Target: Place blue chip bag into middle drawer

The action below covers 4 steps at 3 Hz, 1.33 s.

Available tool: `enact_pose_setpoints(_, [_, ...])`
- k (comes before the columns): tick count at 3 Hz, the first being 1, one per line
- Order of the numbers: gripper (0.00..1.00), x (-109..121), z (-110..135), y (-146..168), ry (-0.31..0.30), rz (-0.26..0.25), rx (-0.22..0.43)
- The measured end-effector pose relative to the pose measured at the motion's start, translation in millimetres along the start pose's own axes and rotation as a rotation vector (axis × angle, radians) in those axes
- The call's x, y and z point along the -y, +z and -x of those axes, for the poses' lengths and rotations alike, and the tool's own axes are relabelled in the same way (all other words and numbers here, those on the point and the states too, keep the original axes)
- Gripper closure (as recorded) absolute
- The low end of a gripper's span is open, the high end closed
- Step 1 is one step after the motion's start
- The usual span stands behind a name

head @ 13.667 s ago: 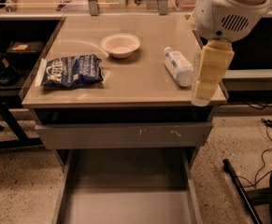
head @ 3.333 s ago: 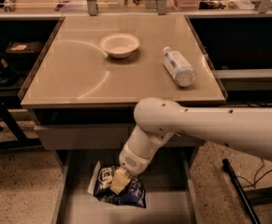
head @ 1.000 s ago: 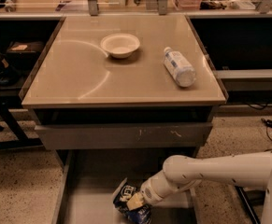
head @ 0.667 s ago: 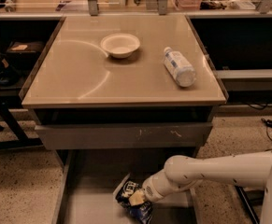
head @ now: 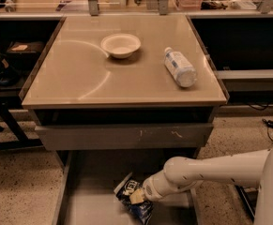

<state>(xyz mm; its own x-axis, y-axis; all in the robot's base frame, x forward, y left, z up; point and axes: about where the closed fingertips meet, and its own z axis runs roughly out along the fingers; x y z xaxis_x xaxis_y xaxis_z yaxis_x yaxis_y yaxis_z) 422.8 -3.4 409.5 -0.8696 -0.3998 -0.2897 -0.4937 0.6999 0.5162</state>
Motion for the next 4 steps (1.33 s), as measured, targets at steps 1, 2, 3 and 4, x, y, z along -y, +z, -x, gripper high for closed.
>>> enact_pose_setpoints(1, [0.59, 0.0, 0.0, 0.0, 0.000, 0.000, 0.000])
enact_pose_setpoints(2, [0.36, 0.0, 0.0, 0.0, 0.000, 0.000, 0.000])
enact_pose_setpoints(3, [0.12, 0.0, 0.0, 0.1, 0.000, 0.000, 0.000])
enact_pose_setpoints(4, [0.00, -0.1, -0.1, 0.1, 0.000, 0.000, 0.000])
